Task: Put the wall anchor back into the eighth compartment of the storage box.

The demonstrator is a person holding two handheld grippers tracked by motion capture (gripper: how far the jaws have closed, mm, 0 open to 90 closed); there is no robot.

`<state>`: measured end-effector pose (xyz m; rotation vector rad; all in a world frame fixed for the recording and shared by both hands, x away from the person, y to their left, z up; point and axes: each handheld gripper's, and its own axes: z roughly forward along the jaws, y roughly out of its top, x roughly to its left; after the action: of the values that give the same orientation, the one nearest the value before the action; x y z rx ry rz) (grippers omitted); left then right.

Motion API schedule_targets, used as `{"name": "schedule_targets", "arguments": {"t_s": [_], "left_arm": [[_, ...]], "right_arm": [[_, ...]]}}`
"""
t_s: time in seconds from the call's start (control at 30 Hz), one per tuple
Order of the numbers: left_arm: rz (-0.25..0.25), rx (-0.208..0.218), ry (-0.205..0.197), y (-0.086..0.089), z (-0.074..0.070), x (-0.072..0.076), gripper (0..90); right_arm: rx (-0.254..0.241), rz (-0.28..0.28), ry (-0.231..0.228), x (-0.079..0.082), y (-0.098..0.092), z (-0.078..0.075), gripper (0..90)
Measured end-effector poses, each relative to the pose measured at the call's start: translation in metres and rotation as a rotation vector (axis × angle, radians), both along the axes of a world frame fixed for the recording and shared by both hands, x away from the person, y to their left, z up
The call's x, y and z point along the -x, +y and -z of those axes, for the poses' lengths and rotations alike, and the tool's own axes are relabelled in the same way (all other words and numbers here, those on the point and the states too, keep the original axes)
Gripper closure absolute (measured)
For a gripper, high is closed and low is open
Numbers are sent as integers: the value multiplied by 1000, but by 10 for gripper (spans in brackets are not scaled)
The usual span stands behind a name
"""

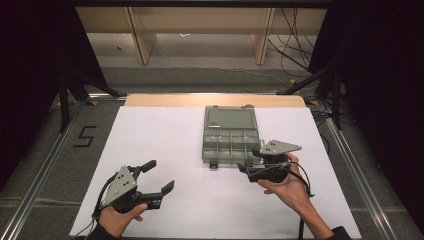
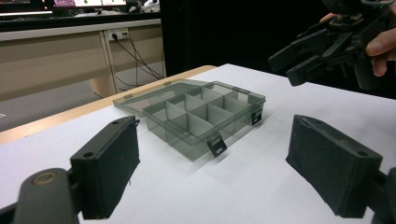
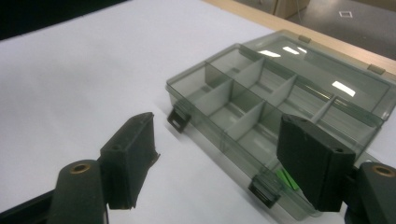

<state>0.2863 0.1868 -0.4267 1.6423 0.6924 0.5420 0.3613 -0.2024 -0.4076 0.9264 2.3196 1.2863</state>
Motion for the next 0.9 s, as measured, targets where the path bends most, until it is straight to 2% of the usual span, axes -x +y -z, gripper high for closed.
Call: {"name": "schedule_targets", "arguments": {"t_s": [0.07,0.13,0.23,0.27,0.3,0.33,0.47,0.5,0.6,0.9], "left_arm": [[0,0,0,0,0,0,160],[-1,-1,-2,0,0,0,160],[-1,-2,-2,0,0,0,160],[7,10,-8,0,0,-1,159],[-1,-3,-3,1,0,0,159],[-1,-1,-3,1,0,0,159],[-2,1,0,0,0,0,159],[-2,1,0,0,0,0,159],[0,1,-4,0,0,0,159],[-2,0,-1,0,0,0,159]], "right_arm": [[-24,-1,-6,4,1,-1,290],[-33,1,-20,8,1,-2,288],[-40,0,-14,12,1,-1,275],[-44,-1,-14,13,0,-1,274],[-45,-2,-15,14,0,0,270],[-61,-5,-14,15,0,0,261],[-68,-1,-25,20,-2,0,244],[-93,-3,-33,21,-2,1,243],[-115,7,-39,26,-3,1,238],[-143,19,-72,37,-6,1,204]]}}
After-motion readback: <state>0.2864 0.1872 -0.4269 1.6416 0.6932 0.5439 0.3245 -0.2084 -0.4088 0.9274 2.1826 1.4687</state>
